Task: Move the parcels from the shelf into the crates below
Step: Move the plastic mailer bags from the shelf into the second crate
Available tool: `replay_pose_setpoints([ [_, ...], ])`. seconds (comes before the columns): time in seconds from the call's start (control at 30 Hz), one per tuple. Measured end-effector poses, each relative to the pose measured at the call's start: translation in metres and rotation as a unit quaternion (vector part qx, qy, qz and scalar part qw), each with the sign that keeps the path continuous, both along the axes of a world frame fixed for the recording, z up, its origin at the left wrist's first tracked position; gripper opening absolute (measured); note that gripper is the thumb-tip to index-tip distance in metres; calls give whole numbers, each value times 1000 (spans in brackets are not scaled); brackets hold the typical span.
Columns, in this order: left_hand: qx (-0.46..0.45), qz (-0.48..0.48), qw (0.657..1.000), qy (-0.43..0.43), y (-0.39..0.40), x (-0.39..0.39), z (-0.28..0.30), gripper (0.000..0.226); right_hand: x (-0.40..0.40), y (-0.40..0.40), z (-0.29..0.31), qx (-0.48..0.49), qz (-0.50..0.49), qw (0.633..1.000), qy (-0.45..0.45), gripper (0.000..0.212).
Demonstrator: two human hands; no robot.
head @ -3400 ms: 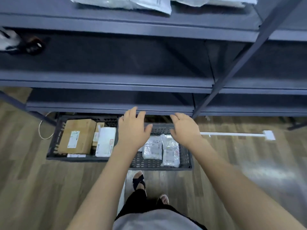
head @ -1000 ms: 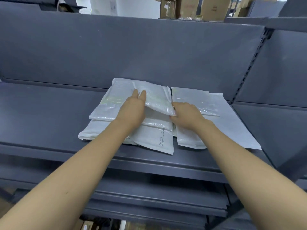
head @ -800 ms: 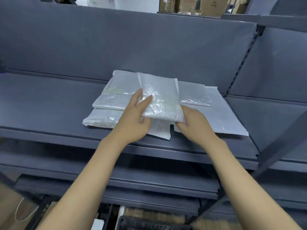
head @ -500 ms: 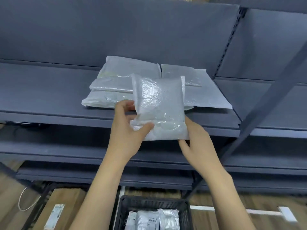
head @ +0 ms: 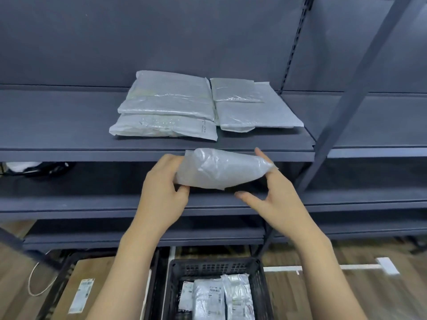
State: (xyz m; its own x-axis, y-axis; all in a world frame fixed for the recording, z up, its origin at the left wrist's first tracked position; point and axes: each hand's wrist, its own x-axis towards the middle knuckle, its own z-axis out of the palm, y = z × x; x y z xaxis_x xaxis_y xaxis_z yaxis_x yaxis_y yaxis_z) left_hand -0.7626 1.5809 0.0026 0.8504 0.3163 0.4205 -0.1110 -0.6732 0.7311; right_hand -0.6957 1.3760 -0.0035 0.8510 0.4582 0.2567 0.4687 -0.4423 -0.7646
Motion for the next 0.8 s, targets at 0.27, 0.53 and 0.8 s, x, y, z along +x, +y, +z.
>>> replay_pose_setpoints([
  [0.27, 151, -8, 987, -52, 3, -7, 4, 56, -18, -1, 5, 102, 68, 992, -30, 53],
  [0.53, 139, -144, 959, 199, -4, -30, 30, 108, -6, -15, -11, 14, 3, 936, -351, 51],
  [0.8, 51, -168, 974, 142, -16, -35, 38, 90, -10, -11, -17, 28, -11, 917, -398, 30],
])
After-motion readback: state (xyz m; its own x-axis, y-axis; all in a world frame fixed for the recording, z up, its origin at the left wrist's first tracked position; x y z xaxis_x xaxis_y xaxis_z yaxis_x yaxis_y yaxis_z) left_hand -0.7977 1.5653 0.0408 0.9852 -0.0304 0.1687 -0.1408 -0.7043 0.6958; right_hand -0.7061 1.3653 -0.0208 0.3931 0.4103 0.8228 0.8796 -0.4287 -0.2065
